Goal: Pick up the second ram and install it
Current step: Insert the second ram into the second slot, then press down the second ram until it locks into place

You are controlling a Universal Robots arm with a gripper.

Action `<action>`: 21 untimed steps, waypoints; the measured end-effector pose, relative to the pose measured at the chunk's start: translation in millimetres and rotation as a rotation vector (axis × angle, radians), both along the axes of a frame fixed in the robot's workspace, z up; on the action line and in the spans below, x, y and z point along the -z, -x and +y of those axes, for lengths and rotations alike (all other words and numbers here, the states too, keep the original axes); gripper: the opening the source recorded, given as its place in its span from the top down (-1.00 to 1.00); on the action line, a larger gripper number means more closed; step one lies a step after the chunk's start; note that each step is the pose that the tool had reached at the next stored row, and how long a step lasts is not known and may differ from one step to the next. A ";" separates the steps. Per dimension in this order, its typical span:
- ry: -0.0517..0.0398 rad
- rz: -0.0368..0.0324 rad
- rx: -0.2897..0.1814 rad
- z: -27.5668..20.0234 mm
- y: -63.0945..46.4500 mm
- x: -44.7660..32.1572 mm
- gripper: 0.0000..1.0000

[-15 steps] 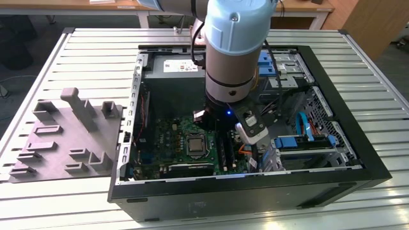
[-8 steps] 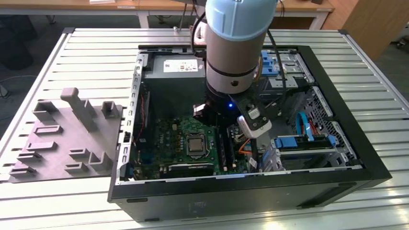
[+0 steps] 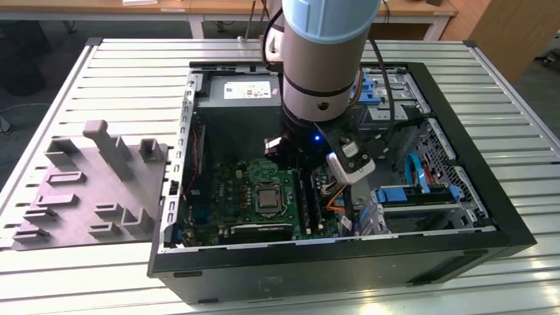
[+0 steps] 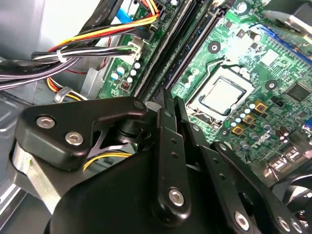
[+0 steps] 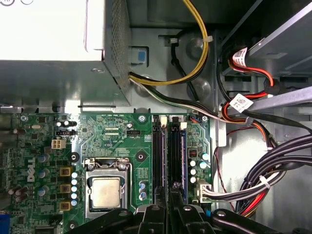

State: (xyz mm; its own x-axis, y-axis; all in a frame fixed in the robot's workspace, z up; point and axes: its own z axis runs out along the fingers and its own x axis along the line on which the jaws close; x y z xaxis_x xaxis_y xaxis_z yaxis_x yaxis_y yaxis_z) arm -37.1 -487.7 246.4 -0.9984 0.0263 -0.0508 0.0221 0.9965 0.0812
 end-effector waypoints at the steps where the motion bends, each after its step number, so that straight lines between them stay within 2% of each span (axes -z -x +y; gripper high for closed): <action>1: 0.0002 0.0001 0.000 0.0 0.0 -0.1 0.63; 7: 0.0004 0.0001 0.000 0.0 0.0 -0.3 0.65; 8: 0.0004 0.0001 0.000 0.0 0.0 -0.3 0.79; 21: 0.0013 0.0001 0.000 0.0 0.0 -1.3 0.79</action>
